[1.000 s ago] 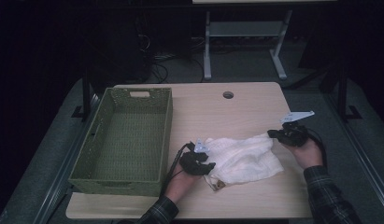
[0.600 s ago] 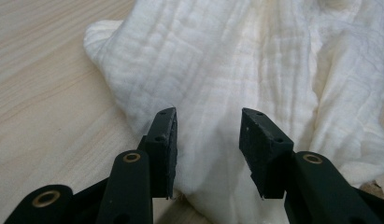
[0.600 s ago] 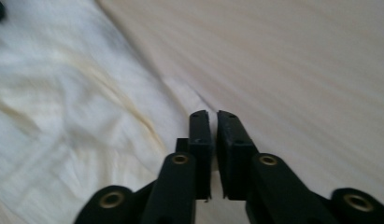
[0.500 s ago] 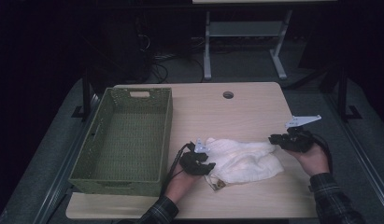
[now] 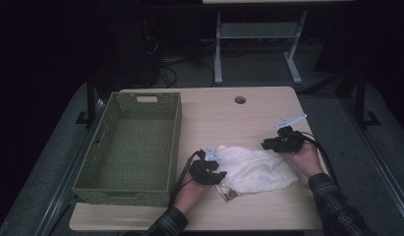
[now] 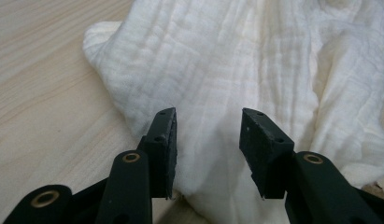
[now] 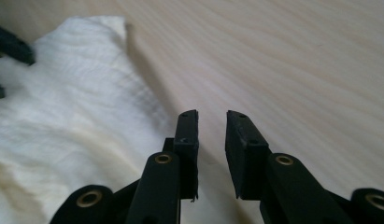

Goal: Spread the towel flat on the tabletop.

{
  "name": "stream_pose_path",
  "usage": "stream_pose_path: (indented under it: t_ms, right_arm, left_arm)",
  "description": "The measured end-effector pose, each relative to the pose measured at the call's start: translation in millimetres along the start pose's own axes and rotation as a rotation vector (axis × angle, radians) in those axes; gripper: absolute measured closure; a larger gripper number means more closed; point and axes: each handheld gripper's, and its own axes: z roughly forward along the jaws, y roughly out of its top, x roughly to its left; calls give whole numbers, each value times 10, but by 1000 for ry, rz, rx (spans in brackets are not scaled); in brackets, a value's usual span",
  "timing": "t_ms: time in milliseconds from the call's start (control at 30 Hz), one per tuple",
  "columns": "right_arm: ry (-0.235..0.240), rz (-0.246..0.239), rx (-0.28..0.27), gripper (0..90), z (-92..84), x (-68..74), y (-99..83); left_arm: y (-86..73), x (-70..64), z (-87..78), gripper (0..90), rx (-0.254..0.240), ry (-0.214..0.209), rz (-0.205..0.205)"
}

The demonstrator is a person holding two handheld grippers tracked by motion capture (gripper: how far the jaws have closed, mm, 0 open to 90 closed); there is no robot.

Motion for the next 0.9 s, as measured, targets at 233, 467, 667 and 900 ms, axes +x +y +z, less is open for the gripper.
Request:
stream_pose_path:
  t_ms: [233,467,667,900]
  right_arm:
    - [51,-49,36,879,-9,166,-94]
    - [93,-96,68,894,-81,391,-247]
    - [126,-102,118,895,-59,519,-414]
    - [118,-106,75,888,-169,534,-397]
  left_arm:
    - [24,-8,-25,548,-12,4,-2]
    - [27,-1,-78,548,-30,11,-20]
    - [31,-8,-75,548,-22,13,-4]
    - [43,-7,-81,544,-27,21,-9]
